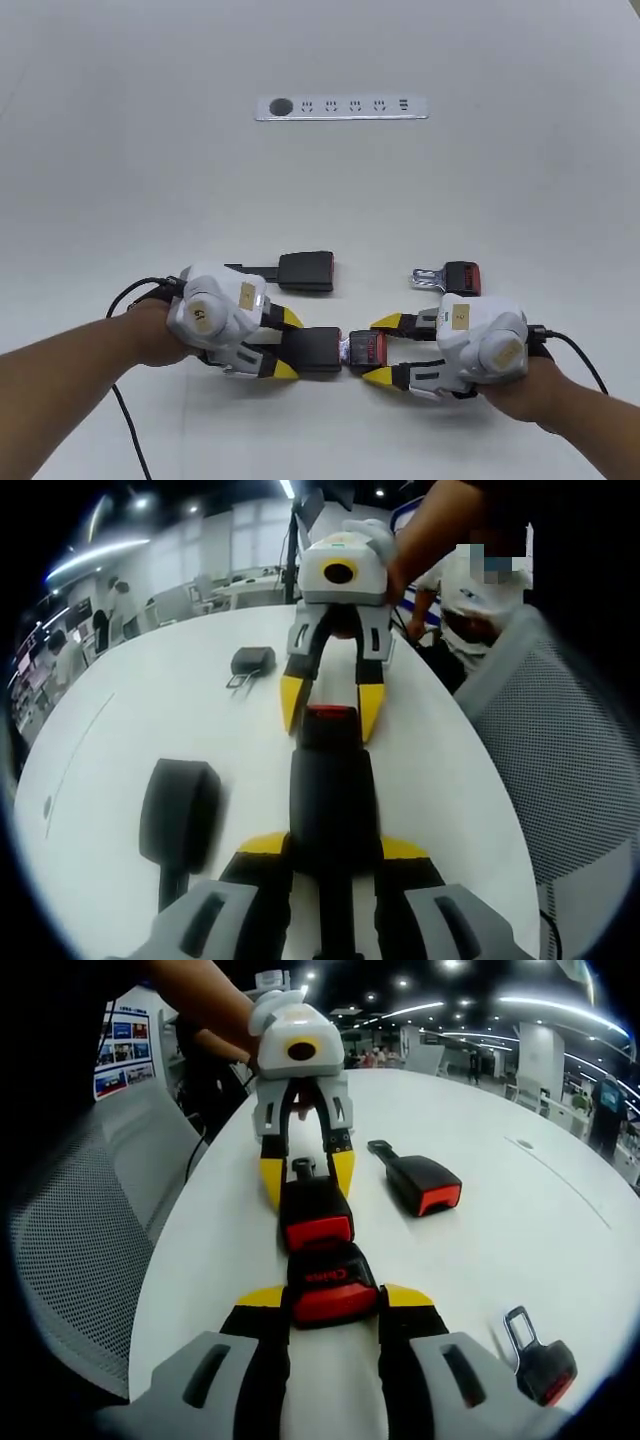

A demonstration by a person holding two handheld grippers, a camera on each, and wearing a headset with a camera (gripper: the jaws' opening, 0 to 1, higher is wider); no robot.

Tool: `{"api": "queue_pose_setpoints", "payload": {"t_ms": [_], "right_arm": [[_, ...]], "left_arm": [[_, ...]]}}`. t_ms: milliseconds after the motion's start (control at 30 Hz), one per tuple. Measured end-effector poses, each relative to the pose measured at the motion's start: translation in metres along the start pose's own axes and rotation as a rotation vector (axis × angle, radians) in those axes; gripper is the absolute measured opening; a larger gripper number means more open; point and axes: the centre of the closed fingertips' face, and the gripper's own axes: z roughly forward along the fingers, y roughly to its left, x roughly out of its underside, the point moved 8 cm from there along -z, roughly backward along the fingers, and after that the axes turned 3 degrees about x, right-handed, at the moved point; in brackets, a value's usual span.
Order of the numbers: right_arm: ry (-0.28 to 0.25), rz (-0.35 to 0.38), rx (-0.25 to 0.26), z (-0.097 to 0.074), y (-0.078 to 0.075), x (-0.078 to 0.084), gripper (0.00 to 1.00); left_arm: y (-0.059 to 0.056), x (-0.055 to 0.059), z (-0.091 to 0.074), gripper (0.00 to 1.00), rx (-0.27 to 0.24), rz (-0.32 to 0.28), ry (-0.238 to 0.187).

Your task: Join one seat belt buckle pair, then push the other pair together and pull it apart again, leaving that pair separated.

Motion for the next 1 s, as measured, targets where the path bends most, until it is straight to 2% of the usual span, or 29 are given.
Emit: {"api": "queue_pose_setpoints", "payload": {"t_ms": [200,267,367,467,500,533,600,700,800,833,1000], "right_arm": [[0.018,-0.013,0.023,0.001,0.002,-0.002,0.34],[0.024,-0.019,0.028,0.001,0.003,-0.002,0.34],[0.05,-0.034,0.035,0.001,0.003,-0.006,0.35],[0.075,-0.015,0.05,0.001,0.003,-0.007,0.36],[0.063,0.032,0.049,0.0,0.005,-0.01,0.39],[0.029,0.058,0.044,-0.001,0.006,-0.012,0.43],[-0.031,0.102,0.07,-0.004,0.003,-0.018,0.55],[-0.028,0.095,0.094,-0.009,-0.001,-0.019,0.61],[-0.031,0.092,0.112,-0.014,-0.003,-0.019,0.64],[-0.028,0.093,0.122,-0.016,-0.004,-0.018,0.64],[-0.029,0.11,0.159,-0.031,-0.014,-0.014,0.67]], "left_arm": [[-0.001,-0.002,0.001,0.33,-0.008,0.002,0.016],[0.0,-0.004,0.001,0.33,-0.011,-0.017,0.022],[-0.002,-0.004,0.002,0.33,-0.015,0.001,0.034],[-0.001,-0.005,0.0,0.34,-0.026,-0.034,0.049],[-0.001,-0.005,0.0,0.35,-0.042,-0.055,0.049],[-0.002,-0.005,-0.001,0.37,-0.048,-0.071,0.053],[-0.009,-0.007,-0.005,0.47,-0.017,-0.095,0.017],[-0.009,-0.006,-0.013,0.52,-0.059,-0.077,0.018],[-0.007,-0.003,-0.022,0.66,-0.097,-0.098,0.003],[-0.007,-0.002,-0.025,0.68,-0.105,-0.103,0.0],[0.0,0.003,-0.042,0.7,-0.165,-0.125,-0.019]]}}
